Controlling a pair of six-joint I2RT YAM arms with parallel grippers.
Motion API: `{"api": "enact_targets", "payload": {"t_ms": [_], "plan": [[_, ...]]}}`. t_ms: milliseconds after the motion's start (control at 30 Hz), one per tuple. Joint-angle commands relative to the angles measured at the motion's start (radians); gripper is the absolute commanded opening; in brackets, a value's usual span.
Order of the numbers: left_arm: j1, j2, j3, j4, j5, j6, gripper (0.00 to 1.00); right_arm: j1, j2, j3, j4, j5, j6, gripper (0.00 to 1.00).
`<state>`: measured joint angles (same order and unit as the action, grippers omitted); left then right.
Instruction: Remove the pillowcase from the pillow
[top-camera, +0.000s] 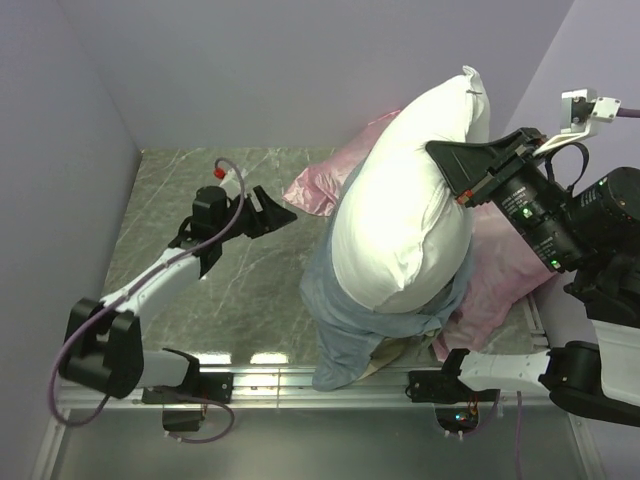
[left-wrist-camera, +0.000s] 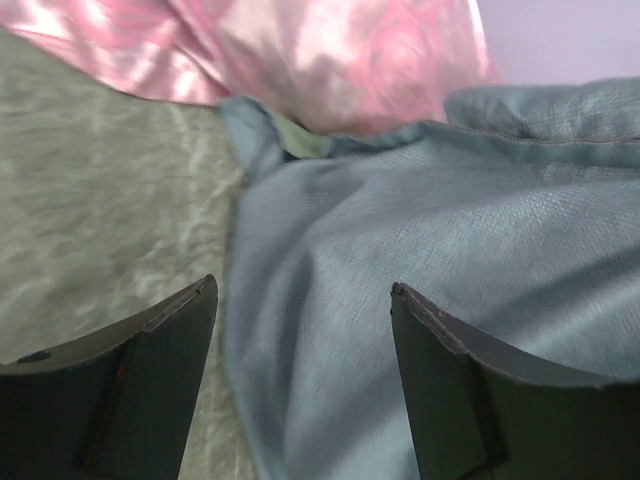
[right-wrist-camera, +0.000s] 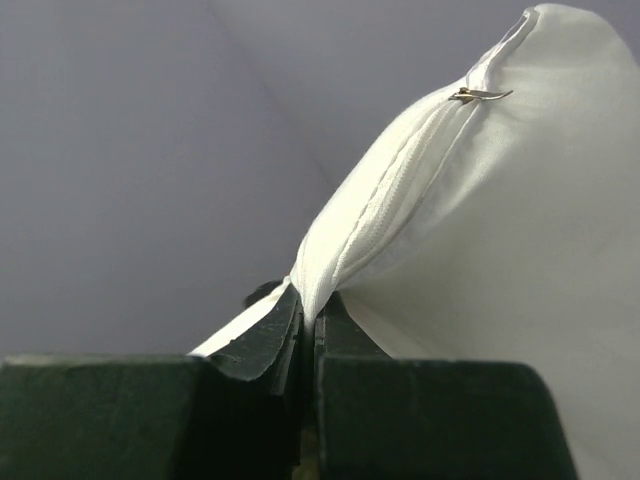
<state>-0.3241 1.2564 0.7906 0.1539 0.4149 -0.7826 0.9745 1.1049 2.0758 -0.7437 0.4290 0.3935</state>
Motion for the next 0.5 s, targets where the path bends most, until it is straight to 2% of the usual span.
{"api": "enact_targets", "payload": {"t_ms": [0,167,233,333,433,467], "plan": [[-0.007,0.099,0.116,0.168,0.192,-0.007,0.76,-0.003,-0.045,0.052,0.233,-0.159,0.071,0.00],[-0.009,0.234,0.208,0.333,0.387,-0.072,0.77,-0.002,-0.077,-0.011,0.234,-0.285,0.105,0.00],[-0.009,0.277,0.249,0.316,0.407,-0.078,0.78,-0.002,-0.086,-0.032,0.238,-0.343,0.099,0.00],[-0.010,0.310,0.272,0.317,0.433,-0.099,0.72,-0.003,-0.097,-0.037,0.189,-0.346,0.081,0.00],[-0.021,0.305,0.253,0.300,0.421,-0.089,0.54,-0.002,-0.135,-0.089,0.188,-0.342,0.064,0.00],[-0.026,0.307,0.251,0.273,0.414,-0.075,0.36,-0.002,-0.151,-0.100,0.190,-0.335,0.061,0.00]]}}
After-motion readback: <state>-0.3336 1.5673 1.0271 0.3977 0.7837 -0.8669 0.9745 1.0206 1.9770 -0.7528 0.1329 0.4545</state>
